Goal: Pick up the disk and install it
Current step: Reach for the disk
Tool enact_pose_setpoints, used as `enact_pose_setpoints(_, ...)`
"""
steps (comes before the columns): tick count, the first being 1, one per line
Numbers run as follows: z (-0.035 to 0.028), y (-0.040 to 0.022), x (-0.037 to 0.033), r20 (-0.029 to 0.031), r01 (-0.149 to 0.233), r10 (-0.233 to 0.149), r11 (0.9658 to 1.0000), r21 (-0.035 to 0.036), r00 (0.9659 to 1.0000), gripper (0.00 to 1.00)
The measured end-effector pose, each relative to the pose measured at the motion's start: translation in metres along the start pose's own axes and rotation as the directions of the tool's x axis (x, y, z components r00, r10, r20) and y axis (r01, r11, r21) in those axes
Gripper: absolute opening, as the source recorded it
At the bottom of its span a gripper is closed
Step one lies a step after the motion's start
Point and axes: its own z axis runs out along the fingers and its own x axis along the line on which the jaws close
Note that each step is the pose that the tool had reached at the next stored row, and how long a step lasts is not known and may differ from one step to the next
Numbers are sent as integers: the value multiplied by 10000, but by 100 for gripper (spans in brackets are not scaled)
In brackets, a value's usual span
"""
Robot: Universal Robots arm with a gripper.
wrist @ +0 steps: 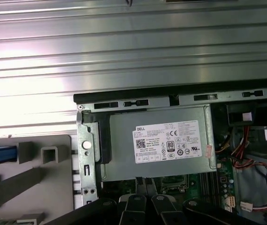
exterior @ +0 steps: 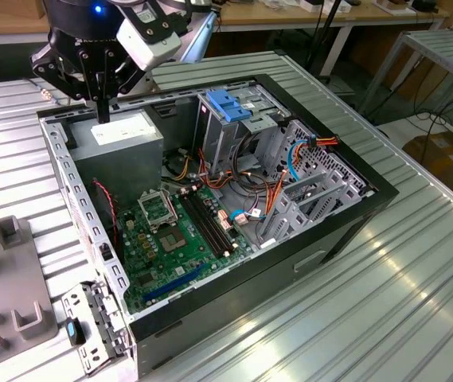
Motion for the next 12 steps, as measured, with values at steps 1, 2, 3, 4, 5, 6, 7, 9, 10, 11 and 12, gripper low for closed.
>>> enact_pose_setpoints(1,0,0,3,-1,0,0,10000,0,10000,11)
enact_pose_setpoints(2,1,-1,10,-5,0,0,10000,1,10000,11)
enact_pose_setpoints(3,2,-1,15,-8,1,-1,10000,0,10000,11)
enact_pose_setpoints(4,3,-2,21,-11,0,0,10000,0,10000,11)
enact_pose_setpoints(5,3,-2,25,-14,0,0,10000,1,10000,11)
enact_pose_setpoints(6,4,-2,28,-16,-1,1,10000,1,10000,11)
enact_pose_setpoints(7,4,-3,31,-18,-1,1,10000,1,10000,11)
enact_pose_setpoints(9,5,-3,37,-22,0,0,10000,2,10000,11)
enact_pose_setpoints(10,5,-3,40,-25,0,0,10000,2,10000,11)
enact_pose_setpoints(11,6,-4,44,-27,0,0,10000,2,10000,11)
enact_pose_setpoints(12,6,-4,48,-29,-1,1,10000,2,10000,11)
